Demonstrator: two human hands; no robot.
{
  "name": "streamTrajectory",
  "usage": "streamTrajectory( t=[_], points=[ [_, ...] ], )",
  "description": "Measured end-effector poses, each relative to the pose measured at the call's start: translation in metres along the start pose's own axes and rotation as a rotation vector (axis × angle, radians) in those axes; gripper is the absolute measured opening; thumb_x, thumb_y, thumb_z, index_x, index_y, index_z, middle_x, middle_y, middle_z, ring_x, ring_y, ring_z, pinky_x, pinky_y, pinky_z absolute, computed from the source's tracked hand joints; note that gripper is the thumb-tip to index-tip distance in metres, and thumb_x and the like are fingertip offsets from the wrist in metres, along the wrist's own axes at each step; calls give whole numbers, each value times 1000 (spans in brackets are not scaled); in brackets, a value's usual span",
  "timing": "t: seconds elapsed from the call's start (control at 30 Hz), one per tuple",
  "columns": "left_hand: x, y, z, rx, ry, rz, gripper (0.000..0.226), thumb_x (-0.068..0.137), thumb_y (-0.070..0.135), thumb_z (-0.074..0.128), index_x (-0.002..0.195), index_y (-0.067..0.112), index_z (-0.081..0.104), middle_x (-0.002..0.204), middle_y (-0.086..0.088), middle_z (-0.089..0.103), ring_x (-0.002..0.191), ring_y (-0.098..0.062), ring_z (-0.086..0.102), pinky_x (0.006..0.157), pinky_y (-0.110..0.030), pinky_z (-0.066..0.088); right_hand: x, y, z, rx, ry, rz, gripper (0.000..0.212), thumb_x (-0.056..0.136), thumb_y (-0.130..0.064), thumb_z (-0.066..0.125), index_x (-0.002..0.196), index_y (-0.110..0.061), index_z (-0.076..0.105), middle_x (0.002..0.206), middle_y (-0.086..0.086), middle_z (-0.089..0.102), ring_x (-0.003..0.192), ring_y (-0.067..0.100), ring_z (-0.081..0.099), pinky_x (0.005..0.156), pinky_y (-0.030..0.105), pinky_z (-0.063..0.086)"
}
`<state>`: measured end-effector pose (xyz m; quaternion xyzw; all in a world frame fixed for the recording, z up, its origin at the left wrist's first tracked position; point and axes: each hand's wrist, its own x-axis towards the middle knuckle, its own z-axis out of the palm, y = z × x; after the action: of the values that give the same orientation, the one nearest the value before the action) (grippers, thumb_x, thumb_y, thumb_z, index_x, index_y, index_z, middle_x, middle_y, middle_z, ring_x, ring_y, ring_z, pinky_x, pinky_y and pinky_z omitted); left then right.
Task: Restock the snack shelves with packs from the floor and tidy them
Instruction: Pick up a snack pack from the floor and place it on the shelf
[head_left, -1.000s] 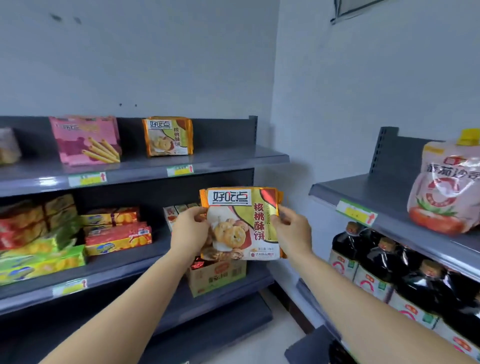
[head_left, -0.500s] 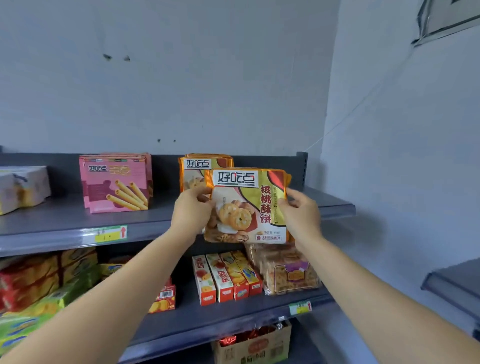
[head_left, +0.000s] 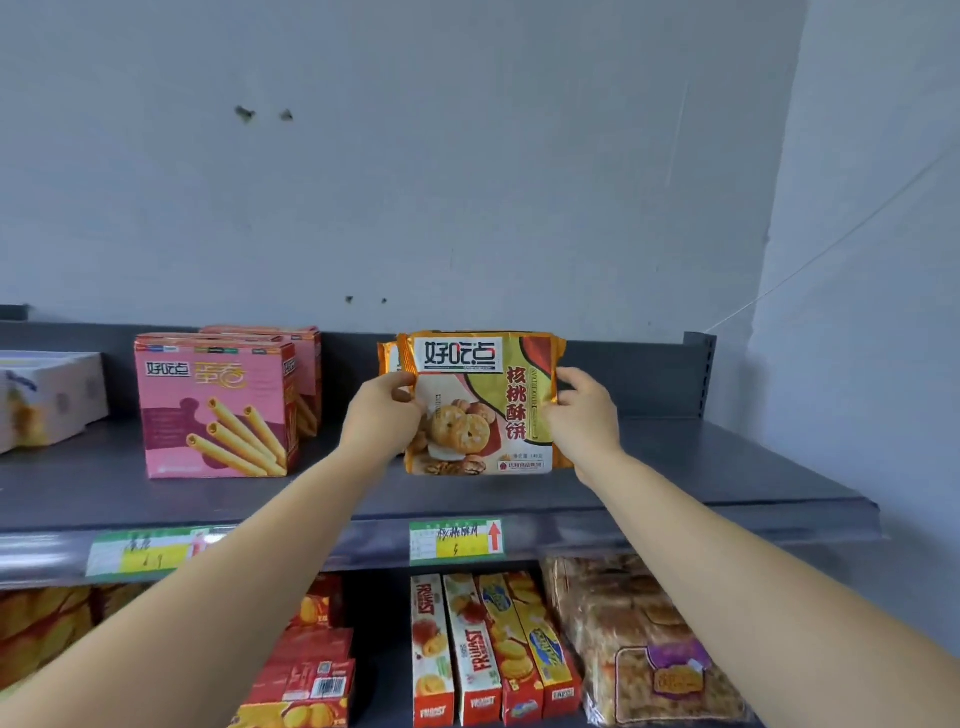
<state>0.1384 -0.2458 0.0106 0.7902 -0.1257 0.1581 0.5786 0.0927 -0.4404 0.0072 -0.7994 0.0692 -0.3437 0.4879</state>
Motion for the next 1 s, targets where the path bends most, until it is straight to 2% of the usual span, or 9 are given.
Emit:
streamTrajectory(
  t=[0.3,0.53,0.6,0.67,0.8,0.83,0.9,0.93,1.0],
  points=[
    [37,-32,15,55,-3,-74,47,94,10,53,140,19,47,115,-1,63,64,-3,58,47,-13,47,40,36,37,-64,-50,32,23,88,-7,56,105,-22,57,88,-6,72,82,13,69,69,36,58],
    [50,-44,13,51,-38,-86,43,92,13,59,133,19,49,96,8,59,64,-6,60,53,-17,49,47,44,43,-27,-80,30,23,87,-5,59,101,-23,55,89,-10,69,84,11,68,71,31,56],
    [53,-44,9,80,-14,-88,50,85,22,69,130,18,46,113,-1,58,82,-10,62,65,-23,53,49,45,42,51,-81,72,27,84,-12,67,105,-22,53,101,-3,69,88,13,68,77,37,58],
    [59,-44,6,97,-25,-119,77,76,31,78,139,17,36,137,-9,43,115,-22,54,92,-37,52,51,46,44,169,-98,152,42,84,-28,71,118,-21,47,113,0,64,95,15,66,84,39,56],
    [72,-45,2,-51,-167,-285,124,69,45,81,153,17,-6,161,-7,8,146,-30,16,115,-47,22,60,43,54,411,-298,359,76,79,-76,46,135,-24,50,121,1,67,108,22,66,97,46,50],
    [75,-44,3,-151,-196,-345,125,67,54,77,153,19,-6,161,-8,13,146,-30,18,116,-48,21,60,40,56,469,-345,383,73,80,-79,37,128,-28,57,116,2,70,106,24,67,96,48,50],
    [79,-43,6,-340,-272,-430,107,64,74,64,150,23,28,150,-8,42,137,-30,39,110,-49,32,62,35,60,548,-371,409,73,83,-80,23,117,-32,66,109,4,73,103,26,69,94,49,51],
    [77,-39,8,-420,-329,-438,90,66,77,56,138,24,49,136,-8,58,125,-30,53,103,-47,42,62,34,62,563,-373,411,75,83,-80,20,115,-32,67,107,4,74,102,25,69,93,48,52],
    [77,-36,15,-544,-437,-412,71,74,77,43,120,27,64,118,-8,69,110,-29,65,98,-45,47,62,34,66,551,-381,391,77,82,-81,17,117,-33,66,110,2,73,105,23,67,97,48,50]
  ],
)
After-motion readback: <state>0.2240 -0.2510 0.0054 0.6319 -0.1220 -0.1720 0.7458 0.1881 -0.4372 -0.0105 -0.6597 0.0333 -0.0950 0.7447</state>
